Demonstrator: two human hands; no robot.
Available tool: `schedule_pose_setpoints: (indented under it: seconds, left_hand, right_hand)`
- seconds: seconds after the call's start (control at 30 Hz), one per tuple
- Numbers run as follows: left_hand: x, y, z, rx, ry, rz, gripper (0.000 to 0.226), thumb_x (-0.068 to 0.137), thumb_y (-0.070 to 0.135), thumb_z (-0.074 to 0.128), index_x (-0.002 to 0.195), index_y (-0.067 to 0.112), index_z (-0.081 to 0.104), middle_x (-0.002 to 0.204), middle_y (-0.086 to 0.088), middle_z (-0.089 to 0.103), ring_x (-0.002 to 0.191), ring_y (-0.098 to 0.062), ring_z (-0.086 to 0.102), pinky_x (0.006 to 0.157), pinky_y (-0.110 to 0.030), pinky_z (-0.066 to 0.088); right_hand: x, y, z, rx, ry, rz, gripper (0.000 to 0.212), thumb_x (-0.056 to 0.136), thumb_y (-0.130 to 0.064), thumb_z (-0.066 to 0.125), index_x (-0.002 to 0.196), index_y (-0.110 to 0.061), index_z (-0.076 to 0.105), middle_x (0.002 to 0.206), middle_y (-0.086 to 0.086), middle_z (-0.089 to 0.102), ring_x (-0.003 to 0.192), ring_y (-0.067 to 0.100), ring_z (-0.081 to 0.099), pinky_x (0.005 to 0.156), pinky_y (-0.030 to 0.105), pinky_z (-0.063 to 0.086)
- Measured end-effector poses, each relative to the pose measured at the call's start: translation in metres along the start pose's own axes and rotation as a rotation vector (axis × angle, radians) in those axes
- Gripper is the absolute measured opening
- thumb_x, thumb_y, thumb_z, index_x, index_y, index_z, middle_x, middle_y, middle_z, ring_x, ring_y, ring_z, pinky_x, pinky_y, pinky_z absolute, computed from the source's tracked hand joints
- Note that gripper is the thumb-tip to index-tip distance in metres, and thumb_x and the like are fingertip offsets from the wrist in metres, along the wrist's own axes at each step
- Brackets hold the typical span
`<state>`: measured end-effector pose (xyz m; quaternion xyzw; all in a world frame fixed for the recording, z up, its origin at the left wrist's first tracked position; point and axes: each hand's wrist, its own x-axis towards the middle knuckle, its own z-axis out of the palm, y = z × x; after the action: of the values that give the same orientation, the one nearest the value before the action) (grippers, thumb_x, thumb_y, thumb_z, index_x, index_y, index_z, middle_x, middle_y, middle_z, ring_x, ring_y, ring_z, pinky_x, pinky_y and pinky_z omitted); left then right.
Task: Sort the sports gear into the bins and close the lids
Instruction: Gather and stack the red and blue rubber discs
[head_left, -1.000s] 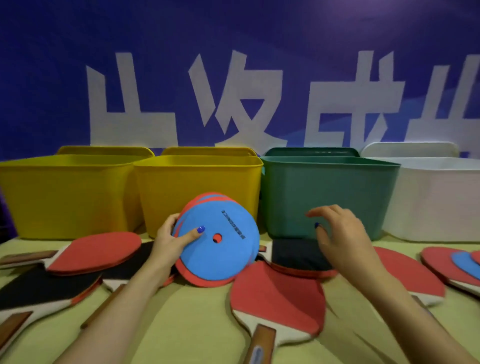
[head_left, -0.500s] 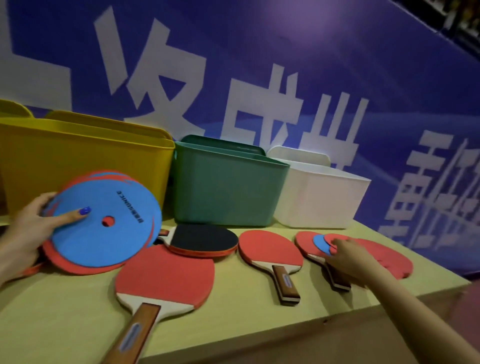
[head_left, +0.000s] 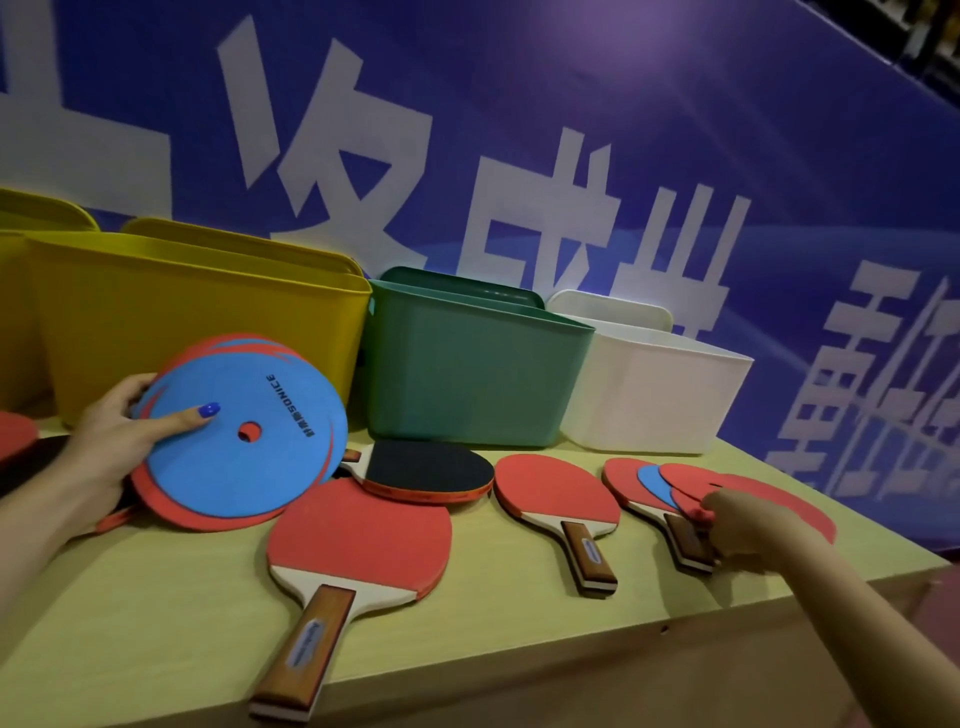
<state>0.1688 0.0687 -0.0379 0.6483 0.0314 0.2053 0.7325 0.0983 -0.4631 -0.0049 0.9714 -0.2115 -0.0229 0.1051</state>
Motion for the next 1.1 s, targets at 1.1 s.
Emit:
schedule_pose_setpoints:
  seconds: [1.1]
  left_hand:
    - [0.008,-0.008,-0.006,0.094,0.002,0.172,0.068,0.042,0.058,0.083,0.092,0.02,0.06,0.091,0.004,0.065,0.084,-0.011,0.062,0.061,-0.013,0.046]
  right_hand:
    - [-0.039,-0.345,-0.047,1.441,0.244,-0.54,0.024,0.091,-0.006,0.053,0.079,-0.026,0.054,0.084,-0.003,0.063,0.091,0.02,0.061,0.077,0.03,0.044]
